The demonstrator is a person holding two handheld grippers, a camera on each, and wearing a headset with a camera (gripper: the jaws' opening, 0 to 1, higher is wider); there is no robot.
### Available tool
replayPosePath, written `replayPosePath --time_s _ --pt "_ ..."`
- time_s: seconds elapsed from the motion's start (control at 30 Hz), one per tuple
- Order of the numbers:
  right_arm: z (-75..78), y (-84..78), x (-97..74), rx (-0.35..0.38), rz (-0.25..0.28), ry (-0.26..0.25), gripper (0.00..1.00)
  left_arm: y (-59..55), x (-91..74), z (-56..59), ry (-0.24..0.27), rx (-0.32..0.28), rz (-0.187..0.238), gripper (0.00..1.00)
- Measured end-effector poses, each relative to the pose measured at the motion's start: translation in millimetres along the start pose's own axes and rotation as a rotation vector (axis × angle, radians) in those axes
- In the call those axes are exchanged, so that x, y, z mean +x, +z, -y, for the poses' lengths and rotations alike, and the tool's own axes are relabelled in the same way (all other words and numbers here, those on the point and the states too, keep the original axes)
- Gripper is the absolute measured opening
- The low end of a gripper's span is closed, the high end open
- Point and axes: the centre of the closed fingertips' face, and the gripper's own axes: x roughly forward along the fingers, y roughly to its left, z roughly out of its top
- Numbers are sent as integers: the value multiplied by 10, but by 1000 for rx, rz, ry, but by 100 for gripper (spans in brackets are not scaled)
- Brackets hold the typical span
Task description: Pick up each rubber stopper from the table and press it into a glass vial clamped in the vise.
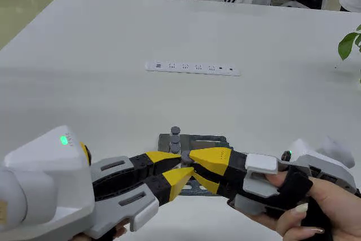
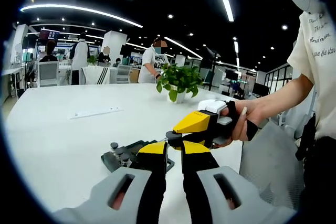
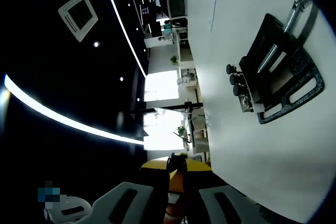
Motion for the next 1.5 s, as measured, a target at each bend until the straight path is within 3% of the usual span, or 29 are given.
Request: replayPosePath --time_s 0.57,0.97,1.13,1.3,1.5 --pt "-18 -65 11 66 -17 48 4 45 -59 21 -11 41 27 4" --pt "-12 -52 11 5 -1 50 5 37 -42 27 0 65 22 3" --pt "-17 -21 2 -45 17 41 6 34 -40 6 11 66 19 3" --pt "-24 33 -37 -128 27 13 20 11 -47 -23 18 62 11 3" --pt "-73 88 -95 -341 -31 -53 35 -60 -39 -19 15 56 -12 3"
